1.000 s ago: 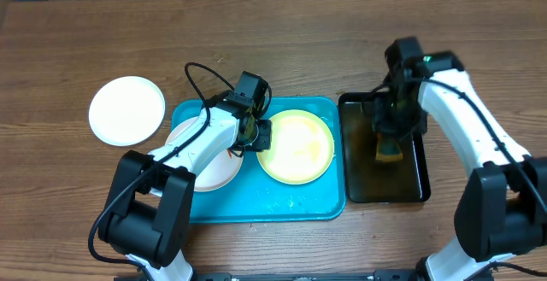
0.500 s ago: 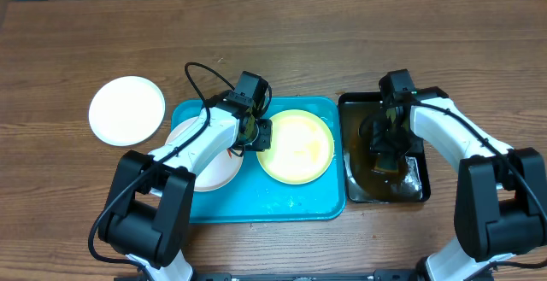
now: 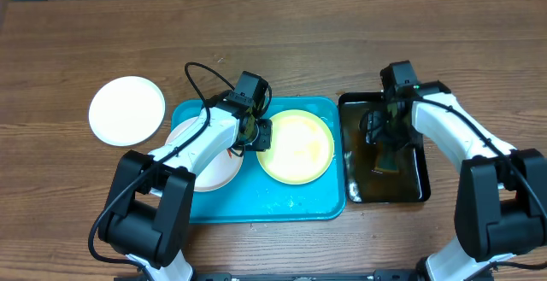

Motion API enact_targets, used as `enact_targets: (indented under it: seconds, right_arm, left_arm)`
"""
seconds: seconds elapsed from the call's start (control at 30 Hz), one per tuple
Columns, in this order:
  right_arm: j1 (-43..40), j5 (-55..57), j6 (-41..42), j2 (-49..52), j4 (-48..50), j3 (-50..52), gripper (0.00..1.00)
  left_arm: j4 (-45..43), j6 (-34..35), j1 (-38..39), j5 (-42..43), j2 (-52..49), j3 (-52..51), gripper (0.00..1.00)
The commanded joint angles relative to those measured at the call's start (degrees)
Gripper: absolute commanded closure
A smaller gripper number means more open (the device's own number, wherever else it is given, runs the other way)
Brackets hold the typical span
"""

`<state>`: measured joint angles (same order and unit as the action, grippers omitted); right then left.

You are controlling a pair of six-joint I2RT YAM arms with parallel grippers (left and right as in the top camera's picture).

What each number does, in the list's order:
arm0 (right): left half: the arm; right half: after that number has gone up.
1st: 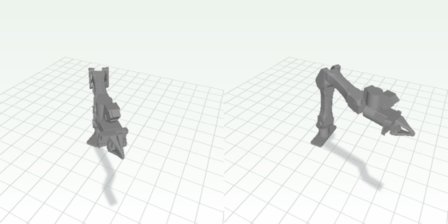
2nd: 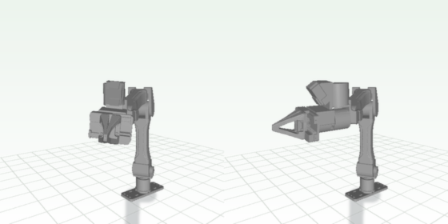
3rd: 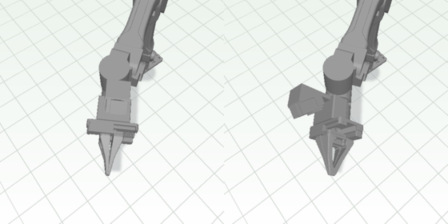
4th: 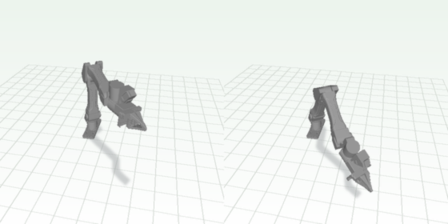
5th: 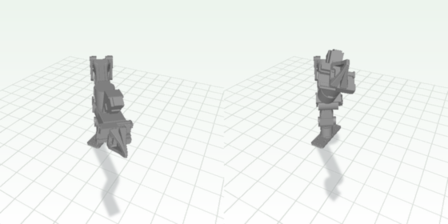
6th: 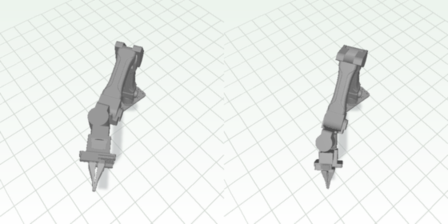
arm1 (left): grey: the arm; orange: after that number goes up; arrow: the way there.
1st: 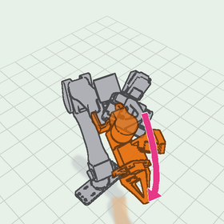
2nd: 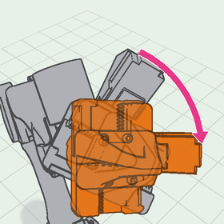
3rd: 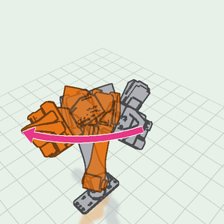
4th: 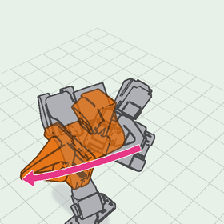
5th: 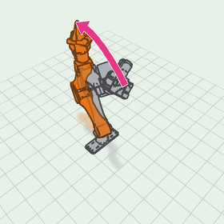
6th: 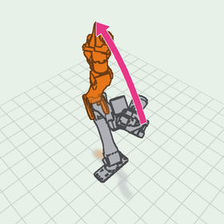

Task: Clean dirty plates on tray and stack at the side
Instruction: 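Release the sponge in the black tray and raise the right gripper, then tilt the yellow plate up by its rim with the left gripper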

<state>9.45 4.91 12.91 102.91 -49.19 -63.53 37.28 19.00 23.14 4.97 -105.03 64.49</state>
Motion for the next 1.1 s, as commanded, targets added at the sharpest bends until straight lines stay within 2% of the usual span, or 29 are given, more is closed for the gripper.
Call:
enact_targets:
  seconds: [0.0, 0.03, 0.07, 0.13, 0.17, 0.23, 0.27, 0.4, 0.63, 0.8, 1.0, 1.07]
  right_arm:
    - [-0.22, -0.04, 2.27, -0.37, 3.96, 4.98, 0.59]
    - [-0.22, -0.09, 2.27, -0.37, 4.87, 5.75, 0.82]
    - [-0.22, -0.09, 2.27, -0.37, 5.25, 6.08, 0.92]
    - [-0.22, -0.09, 2.27, -0.37, 5.25, 5.7, 0.93]
    - [-0.22, -0.11, 2.27, -0.37, 5.07, 4.96, 0.84]
    - [-0.22, -0.15, 2.1, -0.37, 3.72, 2.43, 0.47]
    - [-0.22, -0.13, 2.08, -0.37, 2.43, 0.52, 0.36]
    - [-0.28, -0.11, 2.12, -0.37, -3.48, -8.07, 0.14]
    - [-5.18, -0.92, 3.48, -0.37, -9.11, -20.06, 0.06]
    - [-12.87, -3.72, 3.43, -0.35, -8.57, -20.44, 0.02]
    - [-23.41, -3.72, 3.45, -0.35, -10.38, -20.44, 0.0]
    - [-25.66, -3.69, 3.43, -0.35, -11.06, -20.44, 0.0]
  left_arm:
    - [0.02, -1.03, 0.04, 0.46, -0.61, 0.92, 0.63]
    - [0.22, -1.01, 0.04, 0.48, -0.61, 0.92, 0.61]
    - [0.37, -0.94, 0.04, 0.81, -0.61, 0.92, 0.61]
    - [0.44, -0.76, 0.07, 1.07, -0.61, 0.92, 0.62]
    - [0.44, -0.79, 0.15, 1.05, -0.61, 0.92, 0.61]
    - [0.44, -0.79, 0.2, 1.03, -0.61, 0.92, 0.6]
    - [0.44, -0.79, 0.24, 1.03, -0.61, 0.92, 0.59]
    - [0.79, -0.55, 0.61, 1.03, -0.61, 0.81, 0.63]
    - [0.52, -0.11, 2.08, 0.33, -0.66, 0.28, 0.67]
    - [0.2, 0.96, 2.56, -0.7, -1.6, 0.22, 0.78]
    - [-0.07, 1.79, 2.38, -0.46, -3.28, 0.24, 0.78]
    - [-0.07, 1.79, 2.38, -0.48, -3.28, 0.31, 0.85]
